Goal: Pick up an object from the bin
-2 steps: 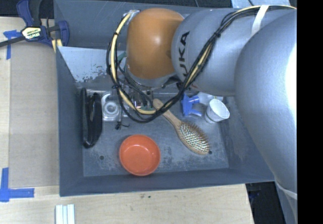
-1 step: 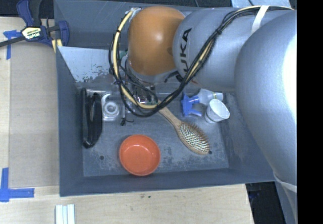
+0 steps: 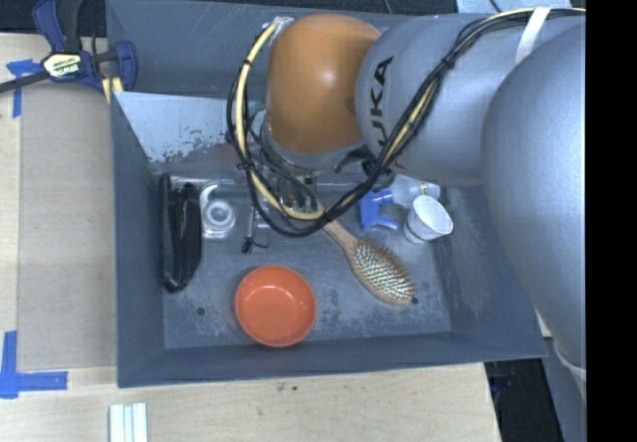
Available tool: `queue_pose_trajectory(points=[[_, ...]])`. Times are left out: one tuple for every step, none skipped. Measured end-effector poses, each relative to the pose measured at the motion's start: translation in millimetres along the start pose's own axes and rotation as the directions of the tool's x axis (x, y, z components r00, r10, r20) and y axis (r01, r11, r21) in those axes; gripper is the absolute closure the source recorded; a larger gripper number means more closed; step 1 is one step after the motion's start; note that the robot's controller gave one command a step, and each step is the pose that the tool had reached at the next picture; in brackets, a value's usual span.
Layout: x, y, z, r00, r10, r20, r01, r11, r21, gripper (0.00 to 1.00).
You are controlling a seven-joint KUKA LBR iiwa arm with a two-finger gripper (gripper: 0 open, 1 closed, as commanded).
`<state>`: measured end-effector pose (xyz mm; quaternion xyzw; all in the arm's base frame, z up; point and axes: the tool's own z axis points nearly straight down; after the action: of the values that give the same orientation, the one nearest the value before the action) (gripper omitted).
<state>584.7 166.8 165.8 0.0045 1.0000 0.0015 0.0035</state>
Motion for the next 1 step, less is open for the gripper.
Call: queue_pose_trajectory(points=[[-15.5, -5.5, 25.7, 0.996, -0.087, 0.003, 0.087, 0.996, 0.001, 0.0]])
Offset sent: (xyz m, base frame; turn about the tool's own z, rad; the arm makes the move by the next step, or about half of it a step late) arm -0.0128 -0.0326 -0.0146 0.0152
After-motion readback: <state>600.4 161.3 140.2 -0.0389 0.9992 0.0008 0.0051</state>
